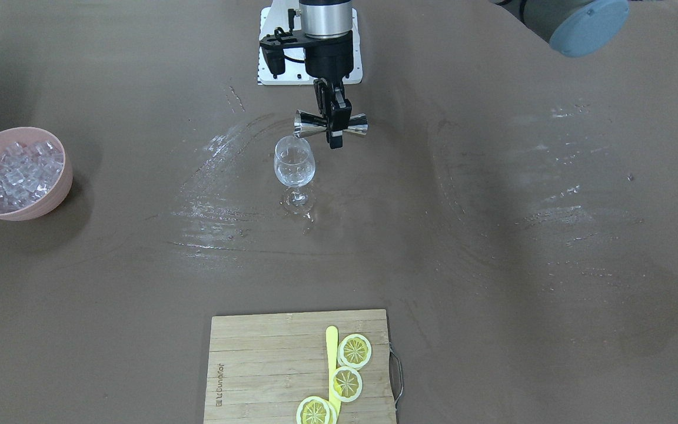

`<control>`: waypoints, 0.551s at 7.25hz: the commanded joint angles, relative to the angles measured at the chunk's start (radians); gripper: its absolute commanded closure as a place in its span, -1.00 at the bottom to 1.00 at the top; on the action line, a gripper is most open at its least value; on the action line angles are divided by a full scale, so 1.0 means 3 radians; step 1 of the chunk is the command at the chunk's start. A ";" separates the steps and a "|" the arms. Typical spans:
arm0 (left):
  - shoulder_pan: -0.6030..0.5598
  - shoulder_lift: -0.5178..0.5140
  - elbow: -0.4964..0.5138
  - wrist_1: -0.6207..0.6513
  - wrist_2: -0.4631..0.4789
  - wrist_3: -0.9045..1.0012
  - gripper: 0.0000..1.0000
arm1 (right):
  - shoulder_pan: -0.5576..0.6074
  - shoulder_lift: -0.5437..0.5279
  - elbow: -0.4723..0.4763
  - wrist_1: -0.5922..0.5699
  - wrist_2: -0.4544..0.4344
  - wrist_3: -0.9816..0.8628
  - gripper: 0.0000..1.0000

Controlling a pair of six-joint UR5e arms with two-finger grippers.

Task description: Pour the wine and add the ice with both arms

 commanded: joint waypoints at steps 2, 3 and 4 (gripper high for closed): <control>0.0010 -0.0054 0.0039 0.0108 0.0041 0.0000 1.00 | 0.0000 0.0000 0.0000 0.0000 0.0002 0.0000 -1.00; 0.0010 -0.0059 0.0045 0.0113 0.0041 0.0000 1.00 | 0.0000 0.0000 0.0000 0.0000 0.0002 0.0000 -1.00; 0.0010 -0.0110 0.0045 0.0219 0.0041 0.0000 1.00 | 0.0000 0.0000 0.0000 0.0000 0.0002 0.0000 -1.00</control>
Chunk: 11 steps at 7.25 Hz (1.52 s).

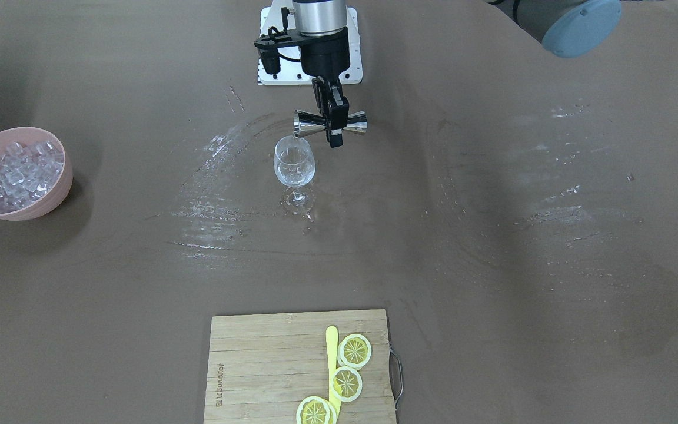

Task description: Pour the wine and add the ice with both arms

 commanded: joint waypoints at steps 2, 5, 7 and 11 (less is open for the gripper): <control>0.0020 -0.0129 0.0055 0.0214 0.0097 0.0000 1.00 | 0.0000 0.0000 0.0000 0.0000 0.0000 0.0000 -1.00; 0.0025 -0.0165 0.0097 0.0200 0.0098 0.0000 1.00 | 0.0000 0.0000 -0.0015 0.0000 0.0010 -0.0005 -1.00; 0.0025 -0.0160 0.0031 0.0133 0.0072 0.0000 1.00 | 0.0000 0.0000 -0.0015 0.0000 0.0005 -0.0005 -1.00; -0.0010 -0.0007 -0.0108 -0.0290 -0.0115 0.0000 1.00 | 0.0000 0.0005 -0.0010 0.0000 0.0010 -0.0005 -1.00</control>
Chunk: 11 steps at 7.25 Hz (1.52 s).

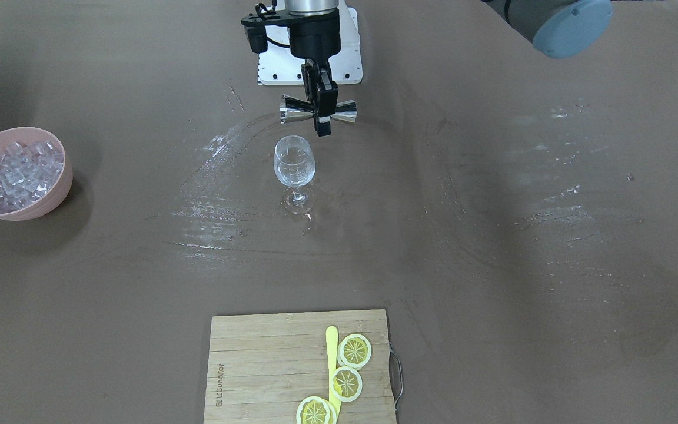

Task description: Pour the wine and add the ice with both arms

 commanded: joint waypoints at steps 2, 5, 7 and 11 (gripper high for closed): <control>-0.0165 0.0145 -0.0129 -0.0427 -0.0440 -0.0051 1.00 | 0.0000 0.0007 -0.0005 0.0000 0.0002 0.0000 -1.00; -0.0359 0.0411 -0.0211 -0.0902 -0.0778 -0.0220 1.00 | 0.0000 0.0007 -0.0005 0.0000 -0.0003 0.0000 -1.00; -0.0559 0.0941 -0.0212 -0.1687 -0.1070 -0.0424 1.00 | 0.0000 0.0007 -0.0005 0.0000 -0.0003 0.0000 -1.00; -0.0734 0.1989 -0.0212 -0.3337 -0.1429 -0.1292 1.00 | 0.0000 0.0002 -0.0005 0.0000 -0.0003 0.0000 -1.00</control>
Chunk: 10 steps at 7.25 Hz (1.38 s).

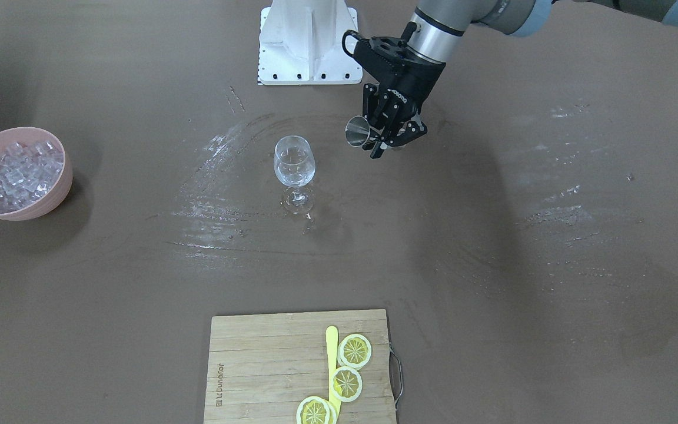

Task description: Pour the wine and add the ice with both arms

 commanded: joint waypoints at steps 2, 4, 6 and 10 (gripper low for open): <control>-0.0018 0.0918 0.0214 -0.1870 0.0009 -0.0681 1.00 | 0.0000 -0.0004 0.0005 0.0000 -0.0001 -0.0005 -1.00; -0.0018 0.1088 0.0891 -0.3112 0.0452 -0.0861 1.00 | 0.0000 -0.0004 0.0010 0.0005 -0.0001 -0.0010 -1.00; -0.0008 0.1104 0.1517 -0.3995 0.0861 -0.0932 1.00 | 0.0000 -0.0004 0.0015 0.0005 -0.0001 -0.0005 -1.00; 0.0068 0.1104 0.1626 -0.3882 0.2125 -0.1209 1.00 | 0.0000 -0.0004 0.0026 0.0005 -0.0001 -0.0005 -1.00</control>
